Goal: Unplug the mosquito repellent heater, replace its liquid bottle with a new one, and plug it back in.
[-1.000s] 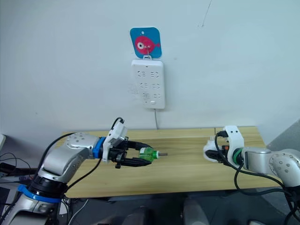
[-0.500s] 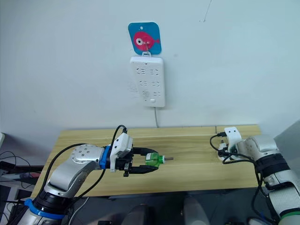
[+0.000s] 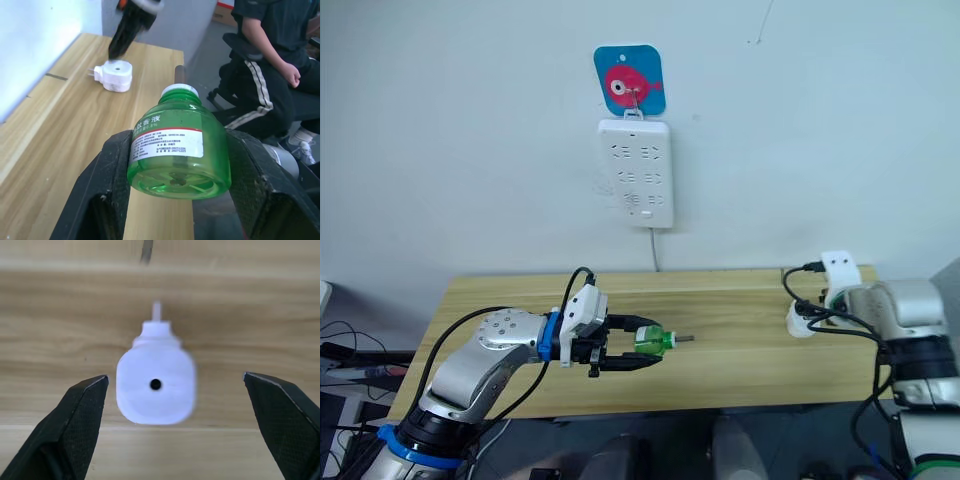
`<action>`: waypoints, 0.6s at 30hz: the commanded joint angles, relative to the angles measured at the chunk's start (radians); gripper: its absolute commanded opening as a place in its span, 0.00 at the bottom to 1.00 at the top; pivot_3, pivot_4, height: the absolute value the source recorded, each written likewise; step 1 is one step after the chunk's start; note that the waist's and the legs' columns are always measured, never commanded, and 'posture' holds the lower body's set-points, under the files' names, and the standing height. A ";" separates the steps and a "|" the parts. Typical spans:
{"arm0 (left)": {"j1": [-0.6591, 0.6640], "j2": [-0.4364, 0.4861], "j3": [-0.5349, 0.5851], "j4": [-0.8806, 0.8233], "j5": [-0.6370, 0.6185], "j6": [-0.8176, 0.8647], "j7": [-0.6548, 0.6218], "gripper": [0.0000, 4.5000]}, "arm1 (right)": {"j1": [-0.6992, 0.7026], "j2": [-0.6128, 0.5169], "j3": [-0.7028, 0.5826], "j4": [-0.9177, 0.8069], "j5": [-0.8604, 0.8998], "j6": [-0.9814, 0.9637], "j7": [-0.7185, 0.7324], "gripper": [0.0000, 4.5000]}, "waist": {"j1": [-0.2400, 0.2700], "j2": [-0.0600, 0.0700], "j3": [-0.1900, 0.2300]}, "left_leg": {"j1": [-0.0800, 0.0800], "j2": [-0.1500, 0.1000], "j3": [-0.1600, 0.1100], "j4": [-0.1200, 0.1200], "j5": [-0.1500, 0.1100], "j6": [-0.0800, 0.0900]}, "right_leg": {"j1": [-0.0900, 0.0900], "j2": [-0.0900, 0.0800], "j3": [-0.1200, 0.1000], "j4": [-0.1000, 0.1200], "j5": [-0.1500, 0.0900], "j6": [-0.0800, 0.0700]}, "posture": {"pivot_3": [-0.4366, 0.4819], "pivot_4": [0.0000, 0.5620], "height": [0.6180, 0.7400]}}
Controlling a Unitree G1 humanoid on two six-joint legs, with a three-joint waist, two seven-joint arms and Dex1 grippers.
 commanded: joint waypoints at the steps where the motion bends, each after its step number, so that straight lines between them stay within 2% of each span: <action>1: -0.009 -0.059 0.051 -0.010 -0.026 -0.054 0.052 0.52 | 0.064 0.035 -0.185 -0.340 0.153 0.124 0.090 1.00 | -0.002 0.000 0.000 | 0.001 0.000 0.000 0.000 0.000 0.000 | 0.000 0.000 0.000 0.000 0.000 0.000 | 0.30 0.32 0.94; 3: -0.008 -0.084 0.065 -0.009 -0.029 -0.067 0.073 0.52 | 0.094 0.053 -0.229 -0.424 0.184 0.141 0.107 1.00 | -0.005 0.000 0.000 | 0.001 0.001 0.000 0.000 0.000 0.000 | 0.001 0.000 0.000 0.000 0.000 0.000 | 0.30 0.32 0.94; 5: -0.013 -0.140 0.086 -0.011 -0.019 -0.098 0.143 0.52 | 0.144 0.118 -0.273 -0.550 0.241 0.122 0.136 1.00 | -0.006 0.000 -0.001 | 0.001 0.002 0.001 0.000 0.000 0.000 | 0.001 0.000 0.000 0.000 0.000 0.000 | 0.26 0.30 0.94; 7: -0.015 -0.181 0.097 -0.021 -0.021 -0.113 0.185 0.52 | 0.171 0.207 -0.324 -0.625 0.281 0.115 0.140 1.00 | -0.008 0.000 -0.001 | 0.002 0.002 0.001 0.000 0.000 0.000 | 0.001 0.000 0.001 0.000 0.000 0.000 | 0.26 0.29 0.94; 10: -0.023 -0.233 0.098 -0.020 -0.007 -0.133 0.240 0.52 | 0.212 0.414 -0.390 -0.683 0.418 0.025 0.124 1.00 | -0.015 0.000 -0.003 | 0.002 0.001 0.004 0.001 0.000 0.000 | 0.001 0.002 0.002 0.000 0.000 0.001 | 0.23 0.26 0.94; 13: -0.030 -0.276 0.084 -0.012 0.017 -0.165 0.281 0.52 | 0.248 0.608 -0.374 -0.690 0.567 -0.036 0.025 1.00 | -0.029 0.000 -0.004 | 0.002 0.001 0.004 0.001 0.000 0.000 | 0.001 0.002 0.003 0.001 0.001 0.001 | 0.22 0.25 0.94; 18: -0.042 -0.322 0.062 0.014 0.051 -0.205 0.323 0.52 | 0.253 0.720 -0.252 -0.640 0.623 -0.124 -0.128 1.00 | -0.051 0.000 -0.007 | 0.002 -0.001 0.006 0.001 0.000 0.000 | 0.001 0.001 0.004 0.000 0.002 0.004 | 0.22 0.23 0.94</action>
